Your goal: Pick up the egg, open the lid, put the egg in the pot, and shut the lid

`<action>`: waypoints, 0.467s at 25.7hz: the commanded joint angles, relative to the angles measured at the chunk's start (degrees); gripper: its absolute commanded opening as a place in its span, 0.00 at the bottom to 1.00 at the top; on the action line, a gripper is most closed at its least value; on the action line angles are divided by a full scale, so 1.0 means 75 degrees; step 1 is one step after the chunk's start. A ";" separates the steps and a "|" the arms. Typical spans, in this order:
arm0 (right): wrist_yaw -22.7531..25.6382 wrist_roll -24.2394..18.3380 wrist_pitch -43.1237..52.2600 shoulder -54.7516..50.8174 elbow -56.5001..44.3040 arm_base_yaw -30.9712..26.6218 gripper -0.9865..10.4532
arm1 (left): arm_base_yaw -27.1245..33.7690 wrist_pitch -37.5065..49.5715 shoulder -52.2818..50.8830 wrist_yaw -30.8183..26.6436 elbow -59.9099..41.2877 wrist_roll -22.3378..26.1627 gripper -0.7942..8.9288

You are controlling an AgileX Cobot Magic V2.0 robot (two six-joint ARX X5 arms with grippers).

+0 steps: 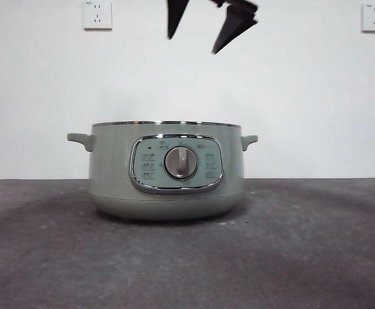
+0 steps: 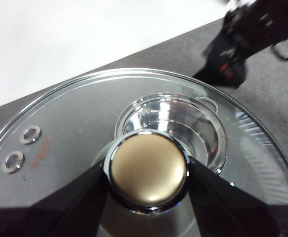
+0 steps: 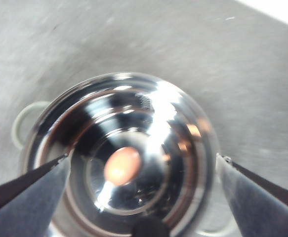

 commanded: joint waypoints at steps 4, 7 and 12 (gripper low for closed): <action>0.0017 0.0239 -0.0201 -0.1335 0.0012 -0.0370 0.53 | -0.0294 0.0813 0.0490 0.0114 0.0108 0.0137 0.07; -0.0006 0.0239 -0.0201 -0.2375 -0.0137 -0.0370 0.53 | -0.0595 0.1244 0.0985 0.0286 0.0108 0.0134 0.07; 0.0003 0.0198 -0.0201 -0.4403 -0.1416 -0.0361 0.53 | -0.1215 0.1781 0.2049 0.0280 0.0108 0.0364 0.07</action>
